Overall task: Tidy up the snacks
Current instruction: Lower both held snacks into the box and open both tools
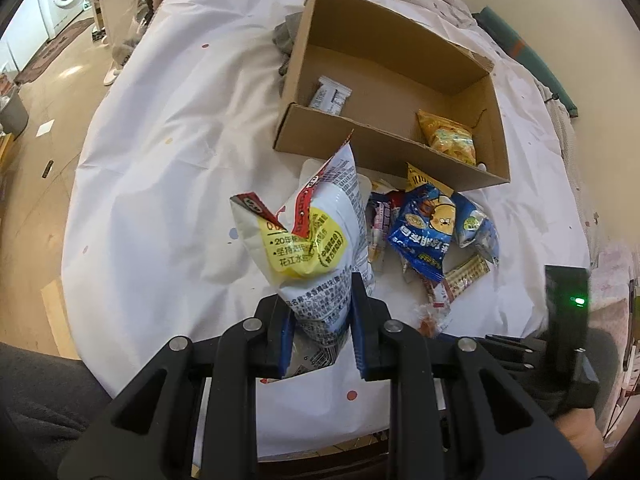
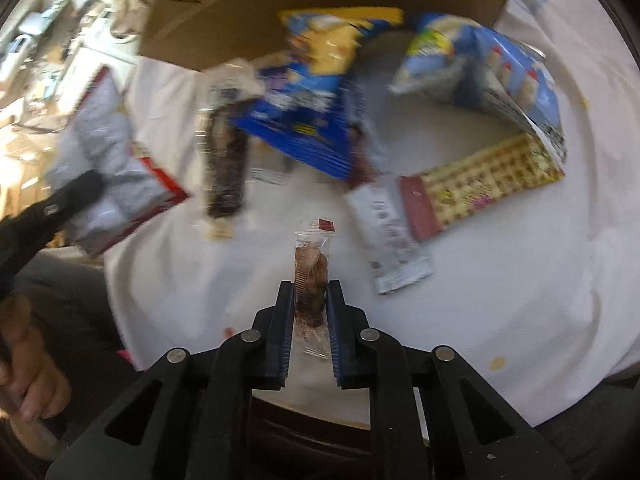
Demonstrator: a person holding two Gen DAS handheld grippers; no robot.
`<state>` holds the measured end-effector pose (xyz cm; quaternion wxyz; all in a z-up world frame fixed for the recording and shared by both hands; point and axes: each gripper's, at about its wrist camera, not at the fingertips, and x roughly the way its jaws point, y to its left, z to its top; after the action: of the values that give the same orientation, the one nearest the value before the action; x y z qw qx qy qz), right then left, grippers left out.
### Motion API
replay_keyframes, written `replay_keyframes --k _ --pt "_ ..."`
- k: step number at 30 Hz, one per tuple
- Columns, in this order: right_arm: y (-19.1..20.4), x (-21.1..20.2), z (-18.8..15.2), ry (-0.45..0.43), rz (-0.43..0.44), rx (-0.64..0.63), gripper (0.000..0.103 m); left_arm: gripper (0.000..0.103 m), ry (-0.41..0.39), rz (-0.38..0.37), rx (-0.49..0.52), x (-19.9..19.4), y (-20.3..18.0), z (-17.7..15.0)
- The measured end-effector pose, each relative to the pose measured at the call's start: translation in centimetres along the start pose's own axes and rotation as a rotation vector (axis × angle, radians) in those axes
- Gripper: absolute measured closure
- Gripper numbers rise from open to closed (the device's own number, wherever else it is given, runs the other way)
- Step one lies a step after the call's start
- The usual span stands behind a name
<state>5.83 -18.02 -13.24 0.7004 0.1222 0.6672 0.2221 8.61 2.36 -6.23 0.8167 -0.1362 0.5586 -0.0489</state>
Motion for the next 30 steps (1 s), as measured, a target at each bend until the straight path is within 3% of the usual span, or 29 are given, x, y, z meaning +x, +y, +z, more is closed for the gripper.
replay_keyframes --k 4,7,12,19,30 --pt "0.8 -1.8 -0.2 -0.058 0.088 -0.023 0.086 0.083 -0.021 0.008 0.002 -0.3 -0.1 0.1" --pt "1.7 -6.0 0.0 -0.232 0.158 -0.055 0.086 0.083 -0.056 -0.01 0.025 -1.4 -0.6 0.2" --pt "2.0 -11.6 1.8 -0.393 0.171 -0.083 0.086 0.083 -0.129 -0.043 0.083 -4.5 -2.3 2.4" --pt "1.3 -13.9 4.8 -0.462 0.158 -0.079 0.086 0.083 -0.152 -0.007 0.158 -5.0 -4.0 6.4" --pt "-1.3 -13.2 11.3 -0.499 0.105 -0.056 0.086 0.082 -0.13 0.056 0.183 -0.9 -4.8 12.4"
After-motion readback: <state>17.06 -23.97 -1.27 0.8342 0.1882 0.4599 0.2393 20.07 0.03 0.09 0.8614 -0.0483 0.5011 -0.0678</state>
